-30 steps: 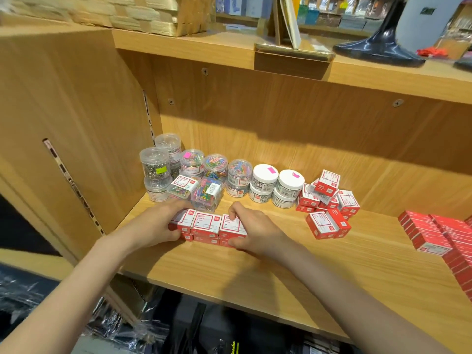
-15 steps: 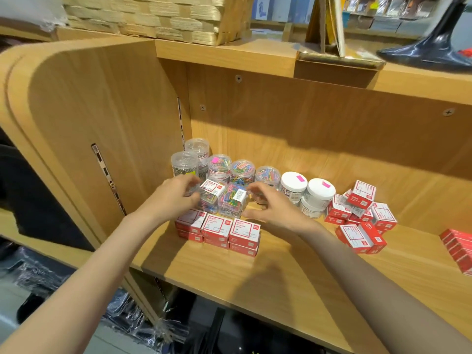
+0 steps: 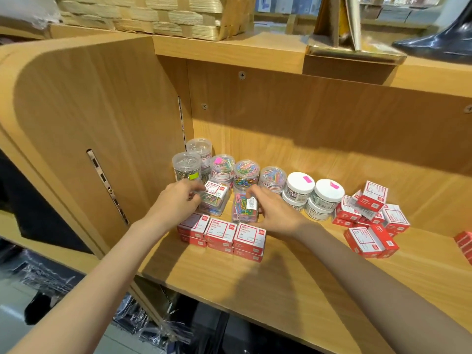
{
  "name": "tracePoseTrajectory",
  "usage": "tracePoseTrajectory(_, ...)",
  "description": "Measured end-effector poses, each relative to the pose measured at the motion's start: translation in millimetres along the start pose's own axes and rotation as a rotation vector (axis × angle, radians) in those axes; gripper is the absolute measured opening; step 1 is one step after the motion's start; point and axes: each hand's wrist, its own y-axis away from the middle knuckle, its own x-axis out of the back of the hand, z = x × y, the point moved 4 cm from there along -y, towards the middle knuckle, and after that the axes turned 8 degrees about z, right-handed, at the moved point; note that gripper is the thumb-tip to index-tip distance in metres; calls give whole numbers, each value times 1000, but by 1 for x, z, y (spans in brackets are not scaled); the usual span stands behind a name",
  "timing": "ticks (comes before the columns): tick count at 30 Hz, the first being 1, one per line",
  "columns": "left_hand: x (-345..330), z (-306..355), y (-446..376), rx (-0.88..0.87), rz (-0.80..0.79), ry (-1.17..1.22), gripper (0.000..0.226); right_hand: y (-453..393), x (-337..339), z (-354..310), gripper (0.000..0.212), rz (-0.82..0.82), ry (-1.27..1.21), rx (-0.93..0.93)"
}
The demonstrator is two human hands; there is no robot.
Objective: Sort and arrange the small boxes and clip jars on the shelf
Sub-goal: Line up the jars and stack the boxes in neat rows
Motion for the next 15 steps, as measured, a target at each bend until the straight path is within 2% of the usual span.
tracePoseTrajectory(8,-1,17,0,-65,177,-2,26,65,39,41,52,73,106,-94)
tracePoseTrajectory(15,-14,56,-10,-154,95,119,27,89,63,42,52,46,152,-156)
